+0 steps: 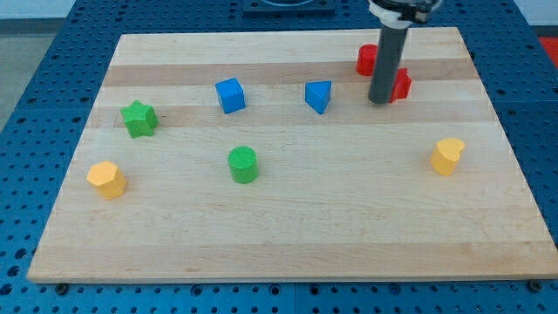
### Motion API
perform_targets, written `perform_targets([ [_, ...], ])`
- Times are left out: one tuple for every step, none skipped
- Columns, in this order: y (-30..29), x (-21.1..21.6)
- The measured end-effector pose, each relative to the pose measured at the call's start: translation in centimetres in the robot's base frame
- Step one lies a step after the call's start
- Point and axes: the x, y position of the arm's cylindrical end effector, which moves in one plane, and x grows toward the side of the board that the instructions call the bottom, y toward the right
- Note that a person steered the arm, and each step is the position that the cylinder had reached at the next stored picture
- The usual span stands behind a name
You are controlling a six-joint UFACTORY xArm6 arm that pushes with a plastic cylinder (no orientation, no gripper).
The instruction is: Push the red star into the red circle
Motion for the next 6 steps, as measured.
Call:
perform_targets([
  [3.6,1.8],
  [6.2,1.8],
  [4.7,0.5],
  [2.2,-1.1],
  [0.3,-2.6],
  [0.2,-2.8],
])
